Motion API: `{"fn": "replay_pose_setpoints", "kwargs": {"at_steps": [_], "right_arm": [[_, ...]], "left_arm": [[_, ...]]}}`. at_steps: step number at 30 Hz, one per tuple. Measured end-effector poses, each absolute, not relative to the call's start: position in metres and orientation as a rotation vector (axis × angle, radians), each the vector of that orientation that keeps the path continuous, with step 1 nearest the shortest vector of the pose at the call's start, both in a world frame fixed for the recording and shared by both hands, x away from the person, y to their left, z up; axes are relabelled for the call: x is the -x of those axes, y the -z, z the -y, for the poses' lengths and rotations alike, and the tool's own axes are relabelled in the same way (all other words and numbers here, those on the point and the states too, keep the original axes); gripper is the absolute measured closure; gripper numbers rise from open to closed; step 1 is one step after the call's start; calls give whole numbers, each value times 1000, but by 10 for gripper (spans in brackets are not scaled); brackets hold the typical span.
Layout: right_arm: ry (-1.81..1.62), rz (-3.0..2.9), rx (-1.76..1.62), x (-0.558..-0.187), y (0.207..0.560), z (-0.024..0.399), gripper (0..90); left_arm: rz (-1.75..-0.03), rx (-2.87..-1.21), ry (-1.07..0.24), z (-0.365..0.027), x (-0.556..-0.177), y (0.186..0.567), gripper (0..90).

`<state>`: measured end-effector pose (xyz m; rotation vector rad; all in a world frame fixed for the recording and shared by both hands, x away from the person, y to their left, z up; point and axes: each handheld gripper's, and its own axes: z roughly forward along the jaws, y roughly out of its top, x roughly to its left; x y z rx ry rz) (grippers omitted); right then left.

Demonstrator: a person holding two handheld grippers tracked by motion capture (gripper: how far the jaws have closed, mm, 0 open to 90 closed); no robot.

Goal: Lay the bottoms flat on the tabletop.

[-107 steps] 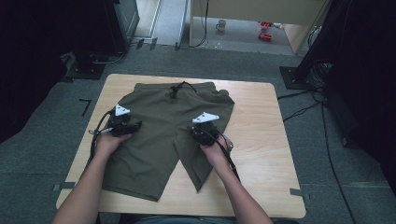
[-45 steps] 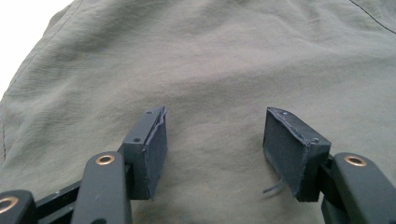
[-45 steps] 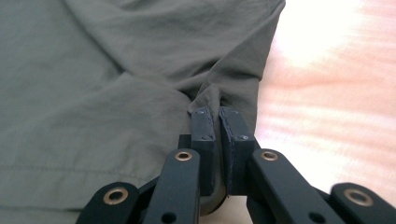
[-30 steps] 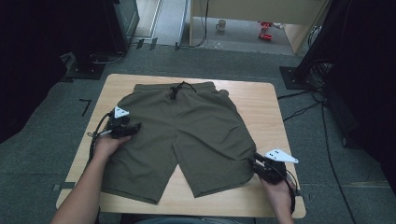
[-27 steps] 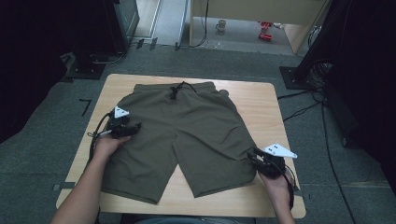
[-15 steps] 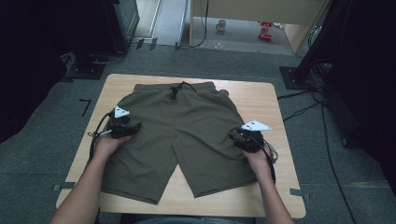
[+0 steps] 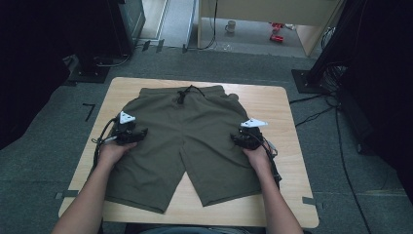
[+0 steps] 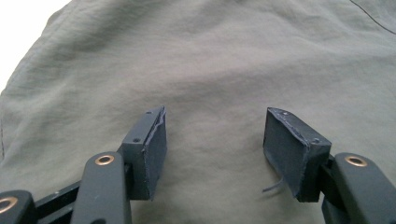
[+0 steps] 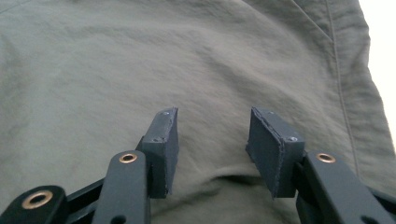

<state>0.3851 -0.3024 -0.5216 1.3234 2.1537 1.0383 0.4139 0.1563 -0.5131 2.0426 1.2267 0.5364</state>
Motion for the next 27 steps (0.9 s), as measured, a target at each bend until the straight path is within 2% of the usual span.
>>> {"fn": "replay_pose_setpoints", "kwargs": {"at_steps": [7,17,24,27], "right_arm": [[-1004,-2098,-1366,-368,522,309,535],[-988,-2054,-1416,-323,522,317,526],[-996,-2067,-1405,-321,522,328,515],[-983,-2058,-1409,-319,522,331,481]], "left_arm": [[-1229,-2105,-496,-148,-399,508,381],[-1223,-2048,-523,-133,-379,513,397],[-1208,-2025,-522,-121,-375,515,411],[-1197,-2034,-522,-118,-373,515,410]]}}
